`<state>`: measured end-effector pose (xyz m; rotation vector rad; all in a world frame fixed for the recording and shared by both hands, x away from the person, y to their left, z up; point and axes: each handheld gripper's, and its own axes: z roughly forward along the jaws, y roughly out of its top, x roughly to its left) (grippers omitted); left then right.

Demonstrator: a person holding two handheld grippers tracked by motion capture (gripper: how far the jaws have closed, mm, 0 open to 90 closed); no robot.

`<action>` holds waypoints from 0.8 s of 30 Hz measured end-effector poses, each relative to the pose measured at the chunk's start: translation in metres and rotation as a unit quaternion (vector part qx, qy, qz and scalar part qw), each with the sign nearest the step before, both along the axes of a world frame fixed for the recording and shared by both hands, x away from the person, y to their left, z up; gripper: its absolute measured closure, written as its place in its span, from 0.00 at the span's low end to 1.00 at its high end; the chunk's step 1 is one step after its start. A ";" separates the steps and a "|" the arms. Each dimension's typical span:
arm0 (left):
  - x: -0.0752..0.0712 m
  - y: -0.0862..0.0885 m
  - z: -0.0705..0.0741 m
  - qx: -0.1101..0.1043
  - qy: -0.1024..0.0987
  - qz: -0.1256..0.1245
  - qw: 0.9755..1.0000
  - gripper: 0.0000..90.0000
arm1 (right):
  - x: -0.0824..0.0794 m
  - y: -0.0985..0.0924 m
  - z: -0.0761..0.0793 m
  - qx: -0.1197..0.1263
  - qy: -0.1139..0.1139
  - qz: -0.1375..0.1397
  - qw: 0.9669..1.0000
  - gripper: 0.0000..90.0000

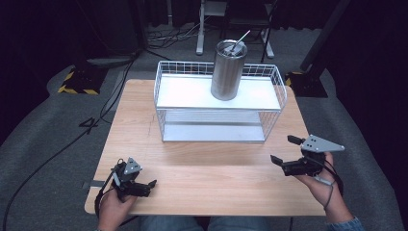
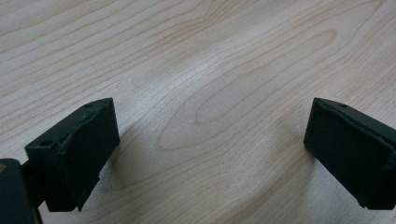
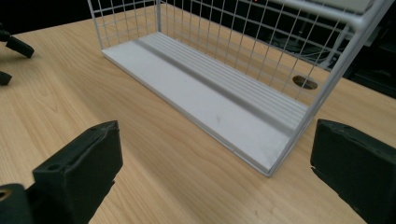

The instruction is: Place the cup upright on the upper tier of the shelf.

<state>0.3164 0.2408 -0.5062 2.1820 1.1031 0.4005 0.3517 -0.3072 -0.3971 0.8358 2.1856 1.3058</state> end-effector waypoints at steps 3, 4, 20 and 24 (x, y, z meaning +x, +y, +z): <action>0.000 0.000 0.000 0.000 0.000 0.000 1.000 0.04 | -0.002 -0.003 -0.015 0.005 0.011 -0.005 1.000 0.03; 0.000 0.000 0.000 0.000 0.000 0.000 1.000 0.04 | -0.002 -0.003 -0.015 0.005 0.011 -0.005 1.000 0.03; 0.000 0.000 0.000 0.000 0.000 0.000 1.000 0.04 | -0.012 -0.012 -0.077 0.017 0.046 -0.022 0.999 0.04; 0.000 0.000 0.000 0.000 0.001 0.000 1.000 0.04 | -0.014 -0.013 -0.089 0.012 0.057 -0.031 0.998 0.06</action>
